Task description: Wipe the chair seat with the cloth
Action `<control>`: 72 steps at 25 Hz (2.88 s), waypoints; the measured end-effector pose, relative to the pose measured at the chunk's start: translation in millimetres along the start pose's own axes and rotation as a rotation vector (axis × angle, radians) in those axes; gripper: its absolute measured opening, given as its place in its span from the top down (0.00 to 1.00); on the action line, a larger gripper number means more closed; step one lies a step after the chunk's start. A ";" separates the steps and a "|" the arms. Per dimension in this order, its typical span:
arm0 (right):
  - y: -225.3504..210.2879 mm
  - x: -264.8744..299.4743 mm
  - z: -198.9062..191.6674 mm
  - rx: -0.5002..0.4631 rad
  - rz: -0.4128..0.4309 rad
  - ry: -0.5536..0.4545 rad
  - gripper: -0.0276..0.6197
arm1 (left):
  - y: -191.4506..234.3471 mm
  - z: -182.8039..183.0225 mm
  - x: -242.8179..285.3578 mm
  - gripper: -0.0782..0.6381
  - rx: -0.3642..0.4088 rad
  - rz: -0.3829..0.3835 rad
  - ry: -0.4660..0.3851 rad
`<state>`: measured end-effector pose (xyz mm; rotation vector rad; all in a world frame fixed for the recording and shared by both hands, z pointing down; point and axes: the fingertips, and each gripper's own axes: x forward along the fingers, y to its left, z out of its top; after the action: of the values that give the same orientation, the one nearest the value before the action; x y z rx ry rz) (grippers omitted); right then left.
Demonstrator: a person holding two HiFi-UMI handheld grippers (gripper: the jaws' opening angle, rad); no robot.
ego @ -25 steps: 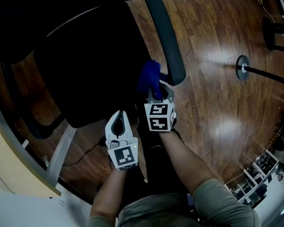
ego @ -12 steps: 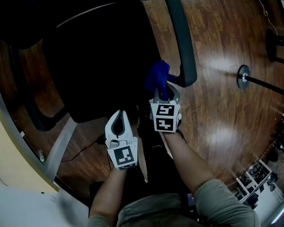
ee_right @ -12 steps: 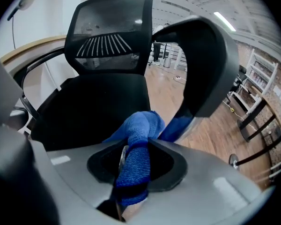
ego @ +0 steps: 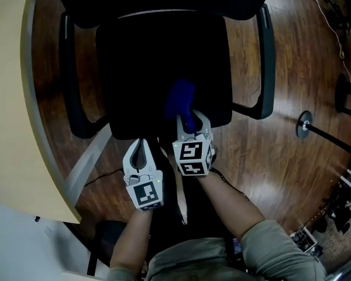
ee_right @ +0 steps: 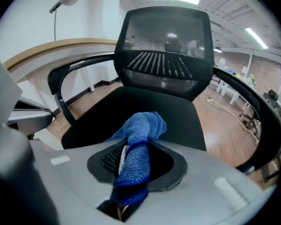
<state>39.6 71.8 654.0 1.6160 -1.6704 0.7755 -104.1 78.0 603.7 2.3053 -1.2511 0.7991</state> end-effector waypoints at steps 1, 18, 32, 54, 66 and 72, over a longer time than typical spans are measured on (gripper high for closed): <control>17.2 2.1 7.0 -0.028 0.030 -0.009 0.80 | 11.4 -2.9 -3.3 0.88 -0.012 0.020 0.002; 219.8 17.4 1.4 -0.356 0.405 -0.015 0.80 | 121.1 -66.8 -52.1 0.88 -0.128 0.204 0.015; 198.1 25.5 -35.7 -0.337 0.370 0.053 0.80 | 98.4 -66.8 -43.5 0.88 -0.073 0.146 0.043; -79.7 -56.3 -104.0 0.118 -0.033 0.110 0.80 | -137.7 21.9 13.2 0.88 0.164 -0.223 -0.005; -152.6 -54.2 -173.6 0.306 -0.114 0.207 0.80 | -191.2 8.6 28.3 0.88 0.208 -0.265 0.018; -156.0 -53.2 -175.1 0.285 -0.088 0.228 0.80 | -199.0 12.9 39.0 0.88 0.178 -0.250 -0.015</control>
<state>206.7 235.8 709.1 1.7050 -1.3657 1.1472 86.0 149.9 605.0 2.5485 -0.9038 0.8347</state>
